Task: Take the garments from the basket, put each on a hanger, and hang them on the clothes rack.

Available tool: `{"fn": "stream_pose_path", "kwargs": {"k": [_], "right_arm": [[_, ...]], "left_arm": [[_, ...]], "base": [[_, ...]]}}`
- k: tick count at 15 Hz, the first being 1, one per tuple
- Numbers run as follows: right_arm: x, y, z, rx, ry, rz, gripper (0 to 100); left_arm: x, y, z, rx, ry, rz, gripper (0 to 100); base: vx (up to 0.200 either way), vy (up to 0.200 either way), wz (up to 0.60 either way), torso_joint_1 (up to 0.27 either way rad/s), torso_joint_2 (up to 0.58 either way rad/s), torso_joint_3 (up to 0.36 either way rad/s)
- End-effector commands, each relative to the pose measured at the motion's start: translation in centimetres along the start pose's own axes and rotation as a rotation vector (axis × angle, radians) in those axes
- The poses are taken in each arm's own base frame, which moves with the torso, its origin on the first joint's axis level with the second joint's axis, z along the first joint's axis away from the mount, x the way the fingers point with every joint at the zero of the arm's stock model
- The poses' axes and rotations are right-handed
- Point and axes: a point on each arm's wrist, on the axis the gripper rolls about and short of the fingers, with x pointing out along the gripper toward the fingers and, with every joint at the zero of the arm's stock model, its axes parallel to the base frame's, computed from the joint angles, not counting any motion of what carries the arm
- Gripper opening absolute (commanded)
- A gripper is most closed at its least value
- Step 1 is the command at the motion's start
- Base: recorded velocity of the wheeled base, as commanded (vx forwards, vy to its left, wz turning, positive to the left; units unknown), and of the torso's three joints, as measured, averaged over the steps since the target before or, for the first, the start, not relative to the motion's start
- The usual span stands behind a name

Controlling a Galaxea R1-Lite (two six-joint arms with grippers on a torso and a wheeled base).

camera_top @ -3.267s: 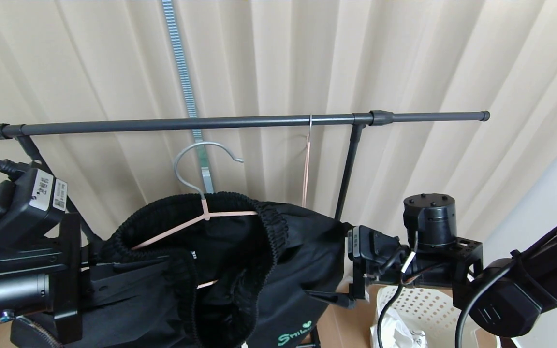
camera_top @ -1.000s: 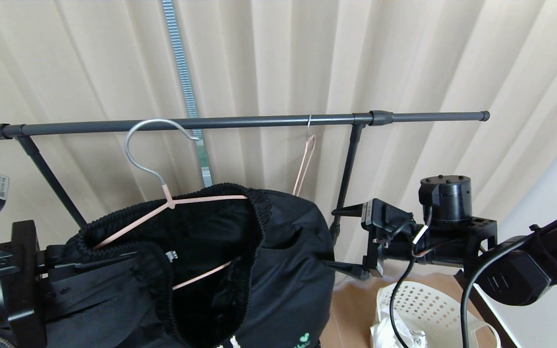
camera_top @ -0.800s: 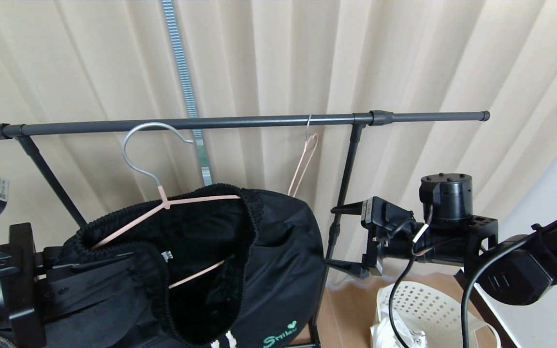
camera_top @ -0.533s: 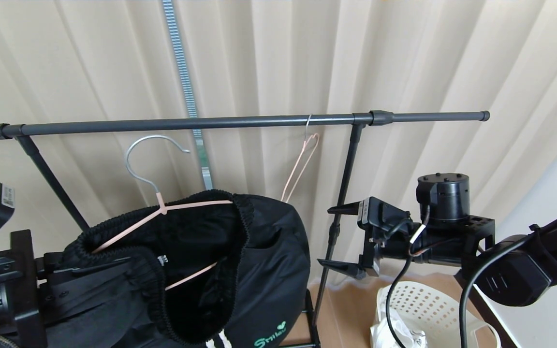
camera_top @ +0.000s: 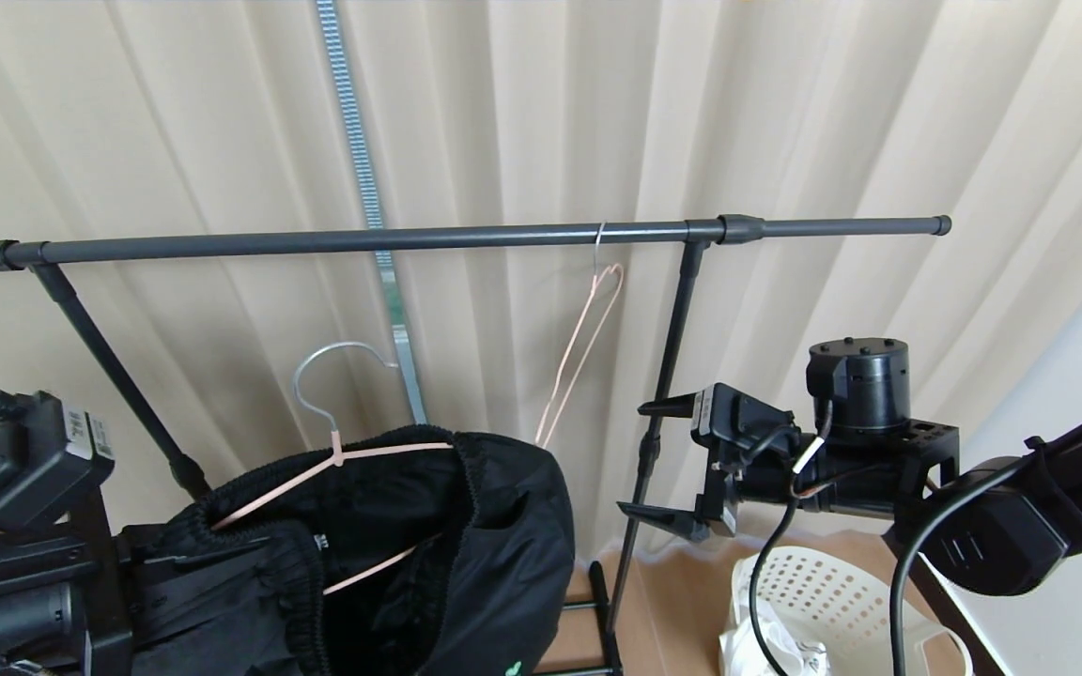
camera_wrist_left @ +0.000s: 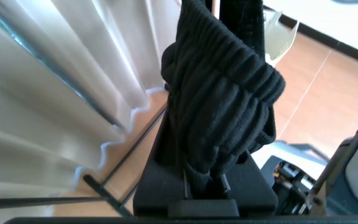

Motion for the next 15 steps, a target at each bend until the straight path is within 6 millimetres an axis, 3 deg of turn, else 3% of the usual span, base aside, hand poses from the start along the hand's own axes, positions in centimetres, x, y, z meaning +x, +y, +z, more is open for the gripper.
{"fn": "stream_pose_path", "kwargs": {"k": [1,15], "right_arm": [[0.1,0.0,-0.1,0.001,0.001,0.002,100],[0.1,0.0,-0.1,0.0,0.006,-0.004,100]], "left_arm": [[0.8,0.3,-0.7,-0.021,0.053,0.005,0],[5.6,2.9,-2.2,-0.05,0.229,0.13,0]], "base": [[0.0,0.0,0.0,0.0,0.0,0.0],[0.0,0.0,0.0,0.0,0.0,0.0]]}}
